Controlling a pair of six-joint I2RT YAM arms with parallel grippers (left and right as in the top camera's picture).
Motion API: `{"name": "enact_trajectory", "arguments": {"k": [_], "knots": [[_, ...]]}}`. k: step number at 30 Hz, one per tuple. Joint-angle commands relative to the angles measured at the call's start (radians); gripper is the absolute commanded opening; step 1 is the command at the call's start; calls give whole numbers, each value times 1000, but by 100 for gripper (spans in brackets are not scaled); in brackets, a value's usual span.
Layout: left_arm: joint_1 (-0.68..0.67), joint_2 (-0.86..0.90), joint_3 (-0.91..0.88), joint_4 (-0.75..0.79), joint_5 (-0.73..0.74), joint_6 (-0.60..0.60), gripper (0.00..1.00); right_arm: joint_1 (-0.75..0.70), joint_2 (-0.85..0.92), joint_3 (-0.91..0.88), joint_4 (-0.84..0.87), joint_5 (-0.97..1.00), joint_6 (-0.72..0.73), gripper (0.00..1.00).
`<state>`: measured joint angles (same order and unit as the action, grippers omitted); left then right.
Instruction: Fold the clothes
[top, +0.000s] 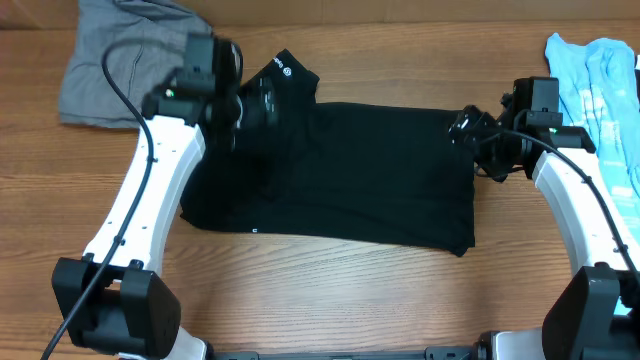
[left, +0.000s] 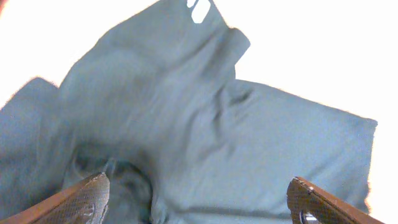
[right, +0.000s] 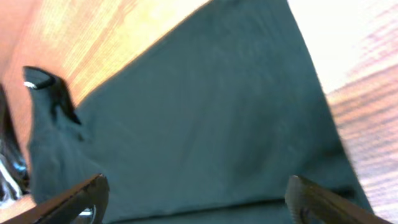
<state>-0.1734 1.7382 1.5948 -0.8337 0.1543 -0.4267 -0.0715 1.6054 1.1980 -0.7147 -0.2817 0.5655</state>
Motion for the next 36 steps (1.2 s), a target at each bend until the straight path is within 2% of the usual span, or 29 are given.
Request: {"name": "enact_trajectory", "arguments": {"k": [1,5,7,11,17,20,27,29,30,31,32,33,36], "knots": [[-50,159,236,-16,30,87,96,4,-19,20,84,-19,117,97],[-113,394,414,89,0,143,96,21,10,19,115,12,108,100],[-124,471,446,126,-15,159,100,21,28,19,89,44,108,100],[-141,594,458,203,-59,222,99,21,70,8,37,80,113,100],[-142,677,458,229,-154,222,98,21,183,-3,39,106,113,100],[-142,697,457,253,-166,225,87,21,217,-3,59,109,112,100],[-141,755,458,344,-173,225,83,21,218,-3,100,109,98,100],[-141,760,458,360,-173,225,79,21,218,-3,100,109,89,100],[-141,760,458,367,-173,225,71,21,218,-3,100,109,89,100],[-141,760,458,375,-173,225,57,21,218,-3,100,110,89,100],[-141,760,458,379,-173,224,48,21,218,-3,100,110,89,100],[-141,760,458,385,-174,220,33,21,218,-3,100,114,89,100],[-141,760,457,393,-174,220,4,21,218,-3,105,153,89,100]]}}
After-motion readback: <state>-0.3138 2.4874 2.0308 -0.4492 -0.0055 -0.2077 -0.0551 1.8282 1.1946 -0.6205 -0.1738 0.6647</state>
